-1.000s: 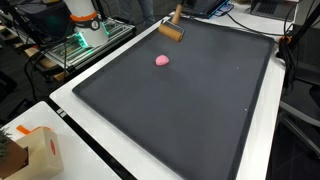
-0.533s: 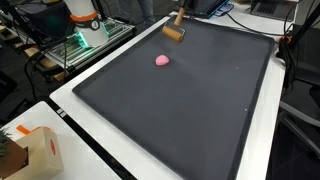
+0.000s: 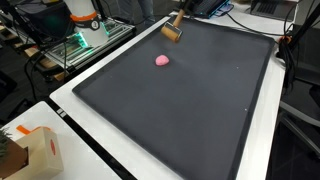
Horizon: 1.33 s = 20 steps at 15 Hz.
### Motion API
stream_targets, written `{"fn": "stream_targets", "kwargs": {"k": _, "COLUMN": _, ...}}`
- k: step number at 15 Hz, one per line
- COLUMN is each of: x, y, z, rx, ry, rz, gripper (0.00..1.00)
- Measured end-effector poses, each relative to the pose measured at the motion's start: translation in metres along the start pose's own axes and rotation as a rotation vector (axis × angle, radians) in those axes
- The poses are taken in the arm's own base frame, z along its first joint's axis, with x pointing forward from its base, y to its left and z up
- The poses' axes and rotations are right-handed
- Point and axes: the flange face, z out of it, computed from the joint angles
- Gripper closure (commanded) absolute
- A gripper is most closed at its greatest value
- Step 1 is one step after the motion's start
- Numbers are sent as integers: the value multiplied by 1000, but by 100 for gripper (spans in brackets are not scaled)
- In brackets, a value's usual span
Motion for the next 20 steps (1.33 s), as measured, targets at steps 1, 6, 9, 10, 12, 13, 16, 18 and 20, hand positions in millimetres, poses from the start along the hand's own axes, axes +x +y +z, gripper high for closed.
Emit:
{"fn": "stream_targets", "kwargs": {"k": 1, "x": 1, "y": -3, "z": 0, "rx": -9, "ry": -4, "rz": 12, "gripper": 77}}
{"fn": "stream_targets", "kwargs": {"k": 6, "x": 7, "y": -16, "z": 1, "rx": -33, "ry": -16, "rz": 50, "gripper": 77}}
{"fn": "stream_targets", "kwargs": {"k": 9, "x": 12, "y": -20, "z": 1, "rx": -38, "ry": -21, "rz": 66, "gripper": 77}}
{"fn": "stream_targets", "kwargs": {"k": 10, "x": 15, "y": -20, "z": 1, "rx": -37, "ry": -22, "rz": 71, "gripper": 77}}
{"fn": "stream_targets", "kwargs": {"k": 12, "x": 19, "y": -21, "z": 1, "rx": -36, "ry": -24, "rz": 81, "gripper": 77}}
{"fn": "stream_targets", "kwargs": {"k": 13, "x": 21, "y": -21, "z": 1, "rx": -34, "ry": -25, "rz": 85, "gripper": 77}}
{"fn": "stream_targets", "kwargs": {"k": 16, "x": 27, "y": -21, "z": 2, "rx": -32, "ry": -27, "rz": 98, "gripper": 77}}
{"fn": "stream_targets", "kwargs": {"k": 18, "x": 30, "y": -19, "z": 2, "rx": -31, "ry": -29, "rz": 106, "gripper": 77}}
{"fn": "stream_targets", "kwargs": {"k": 20, "x": 33, "y": -17, "z": 1, "rx": -28, "ry": -31, "rz": 114, "gripper": 77}}
